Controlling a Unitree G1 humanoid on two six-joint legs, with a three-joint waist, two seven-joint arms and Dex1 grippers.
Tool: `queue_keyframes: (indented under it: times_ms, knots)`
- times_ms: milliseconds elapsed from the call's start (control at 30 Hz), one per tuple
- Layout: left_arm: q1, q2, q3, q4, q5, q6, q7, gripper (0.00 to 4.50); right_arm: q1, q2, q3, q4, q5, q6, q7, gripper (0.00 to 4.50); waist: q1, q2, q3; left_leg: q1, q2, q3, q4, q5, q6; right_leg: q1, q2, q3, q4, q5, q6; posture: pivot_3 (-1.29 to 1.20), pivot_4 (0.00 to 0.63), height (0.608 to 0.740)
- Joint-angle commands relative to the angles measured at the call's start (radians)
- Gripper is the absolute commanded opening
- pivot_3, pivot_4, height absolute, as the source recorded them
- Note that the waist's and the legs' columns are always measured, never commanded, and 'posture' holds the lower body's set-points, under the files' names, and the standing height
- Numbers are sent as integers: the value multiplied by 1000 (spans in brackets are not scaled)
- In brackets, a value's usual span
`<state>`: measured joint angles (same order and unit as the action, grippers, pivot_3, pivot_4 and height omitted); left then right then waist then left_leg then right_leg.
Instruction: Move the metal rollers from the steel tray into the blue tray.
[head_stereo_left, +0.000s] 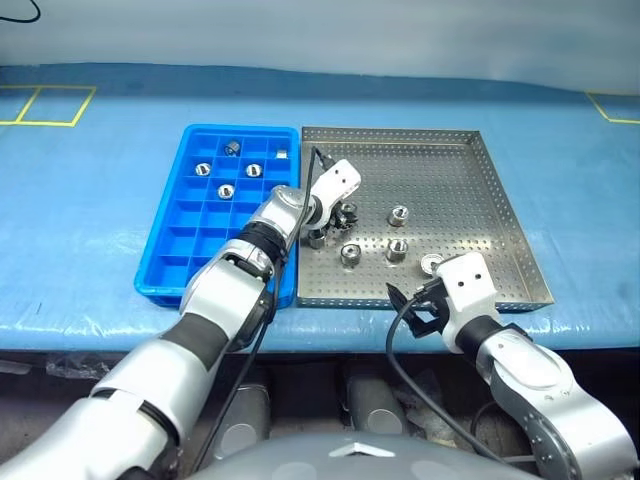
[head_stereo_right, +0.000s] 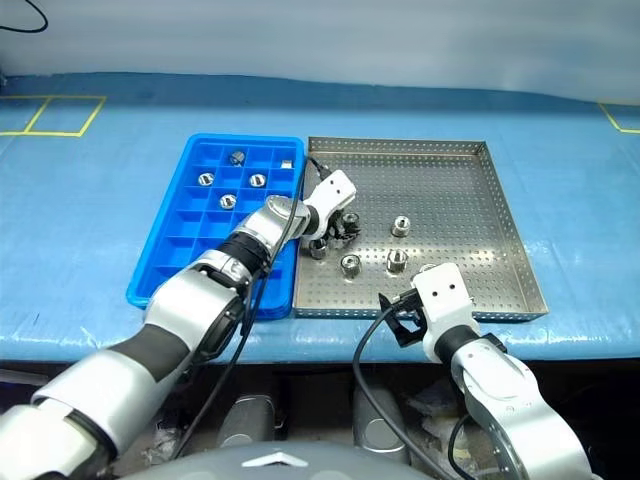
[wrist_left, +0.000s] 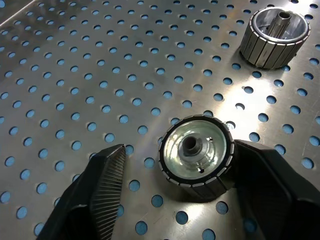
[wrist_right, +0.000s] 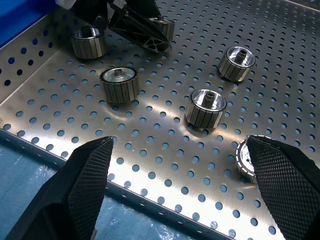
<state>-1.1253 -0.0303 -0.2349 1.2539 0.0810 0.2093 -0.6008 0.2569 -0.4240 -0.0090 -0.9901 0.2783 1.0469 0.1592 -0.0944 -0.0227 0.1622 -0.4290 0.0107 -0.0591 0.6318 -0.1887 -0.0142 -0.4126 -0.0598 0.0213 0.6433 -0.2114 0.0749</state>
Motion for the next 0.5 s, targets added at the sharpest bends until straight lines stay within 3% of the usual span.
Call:
queue_keyframes:
  times_ms: [33, 67, 100, 333, 500]
  knots:
    - [-4, 1, 26, -7, 4, -10, -10, 2265, -7, -5, -10, -20, -5, -20, 7, 4500, 0, 0, 0, 0, 0, 0, 0, 0, 0, 0, 0, 0, 0, 0, 0, -200, 150, 740]
    - [-5, 2, 34, -9, 2, -10, -11, 1924, -7, -5, -11, -20, -6, -19, 8, 4500, 0, 0, 0, 0, 0, 0, 0, 0, 0, 0, 0, 0, 0, 0, 0, -197, 150, 740]
    - [-7, 5, 42, -13, -3, -11, -13, 1877, -8, -5, -10, -20, -6, -19, 8, 4500, 0, 0, 0, 0, 0, 0, 0, 0, 0, 0, 0, 0, 0, 0, 0, -197, 150, 740]
    - [-37, 48, 160, -121, -88, -30, -21, 1877, -24, -1, -5, -15, -6, -14, 12, 4500, -1, 0, 0, 0, 0, 0, 0, 0, 0, 0, 0, 0, 1, 0, 1, -165, 150, 740]
    - [79, 142, 253, -469, -154, 45, 27, 1877, -52, 5, 37, 3, -4, -24, 17, 4500, 2, 1, 0, 0, 0, 0, 0, 0, 0, 0, 0, 0, 1, 1, 1, -129, 150, 740]
